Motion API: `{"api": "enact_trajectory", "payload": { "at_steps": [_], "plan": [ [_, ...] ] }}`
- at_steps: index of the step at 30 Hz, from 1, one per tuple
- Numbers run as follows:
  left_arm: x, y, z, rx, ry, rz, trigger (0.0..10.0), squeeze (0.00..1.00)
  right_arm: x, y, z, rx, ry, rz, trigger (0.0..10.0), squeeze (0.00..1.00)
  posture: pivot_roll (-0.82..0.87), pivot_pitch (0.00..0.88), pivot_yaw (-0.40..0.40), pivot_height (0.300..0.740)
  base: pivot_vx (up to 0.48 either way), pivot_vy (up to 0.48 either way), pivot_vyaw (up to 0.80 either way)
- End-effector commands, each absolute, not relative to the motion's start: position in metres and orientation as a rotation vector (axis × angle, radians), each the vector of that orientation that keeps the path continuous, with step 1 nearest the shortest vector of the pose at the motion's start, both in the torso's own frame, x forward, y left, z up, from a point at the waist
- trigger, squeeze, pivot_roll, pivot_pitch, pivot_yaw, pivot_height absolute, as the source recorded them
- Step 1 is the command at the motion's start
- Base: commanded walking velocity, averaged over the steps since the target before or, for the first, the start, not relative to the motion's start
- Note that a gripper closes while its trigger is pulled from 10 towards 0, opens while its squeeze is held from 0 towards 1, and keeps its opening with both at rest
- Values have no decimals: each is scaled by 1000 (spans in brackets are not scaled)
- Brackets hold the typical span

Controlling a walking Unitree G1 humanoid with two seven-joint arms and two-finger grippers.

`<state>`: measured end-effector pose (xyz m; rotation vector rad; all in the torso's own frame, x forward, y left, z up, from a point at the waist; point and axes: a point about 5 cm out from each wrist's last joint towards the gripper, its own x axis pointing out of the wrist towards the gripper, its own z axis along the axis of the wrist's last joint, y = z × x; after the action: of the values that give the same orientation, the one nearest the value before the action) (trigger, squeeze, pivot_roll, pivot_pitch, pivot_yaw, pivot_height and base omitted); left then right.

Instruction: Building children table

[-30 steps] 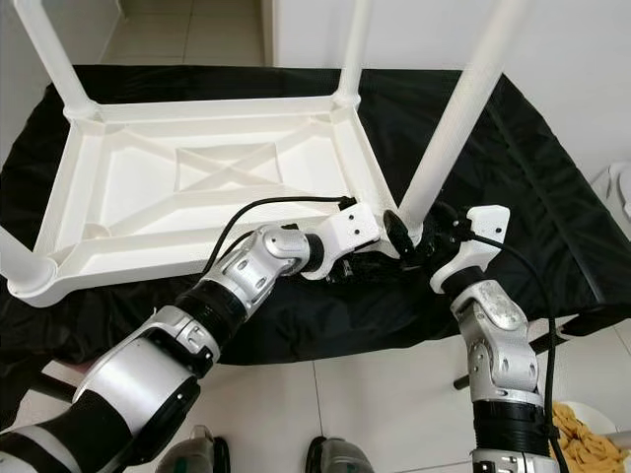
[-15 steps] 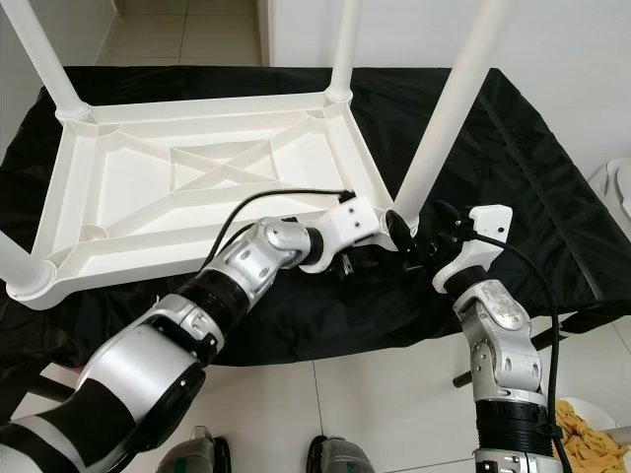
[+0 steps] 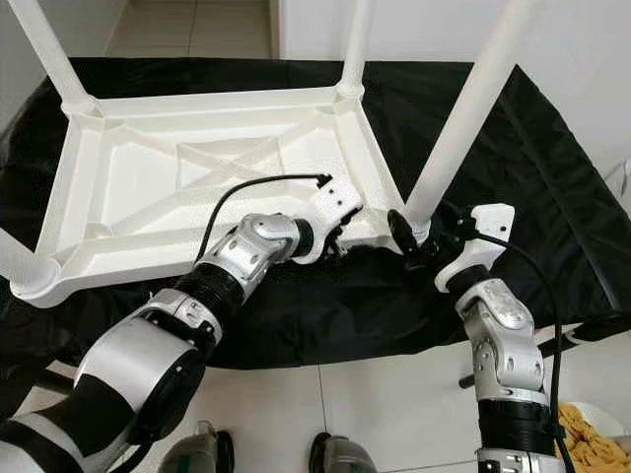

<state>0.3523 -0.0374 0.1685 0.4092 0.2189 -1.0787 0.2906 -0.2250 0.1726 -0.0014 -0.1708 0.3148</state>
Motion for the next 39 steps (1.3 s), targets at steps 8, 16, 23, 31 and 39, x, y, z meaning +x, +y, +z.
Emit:
{"api": "enact_trajectory", "payload": {
  "at_steps": [8, 16, 23, 31, 39],
  "plan": [
    [353, -45, 151, 553, 191, -718, 10000, 0, 289, -230, 175, -3, -180, 305, 10000, 0, -59, 82, 10, 740, 0, 0, 0],
    [352, -45, 151, 513, 206, -744, 3647, 0, 289, -230, 176, -5, -185, 300, 10000, 0, -61, 82, 17, 740, 0, 0, 0],
    [351, -48, 154, 418, 195, -790, 0, 0, 289, -231, 176, -8, -185, 295, 10000, 0, -60, 87, 13, 740, 0, 0, 0],
    [349, -47, 153, 386, 201, -832, 0, 0, 289, -233, 175, -11, -179, 295, 10000, 0, -58, 91, 8, 740, 0, 0, 0],
    [346, -44, 146, 398, 205, -892, 10000, 0, 287, -245, 177, -27, -179, 268, 10000, 0, -55, 100, 10, 740, 0, 0, 0]
  ]
}}
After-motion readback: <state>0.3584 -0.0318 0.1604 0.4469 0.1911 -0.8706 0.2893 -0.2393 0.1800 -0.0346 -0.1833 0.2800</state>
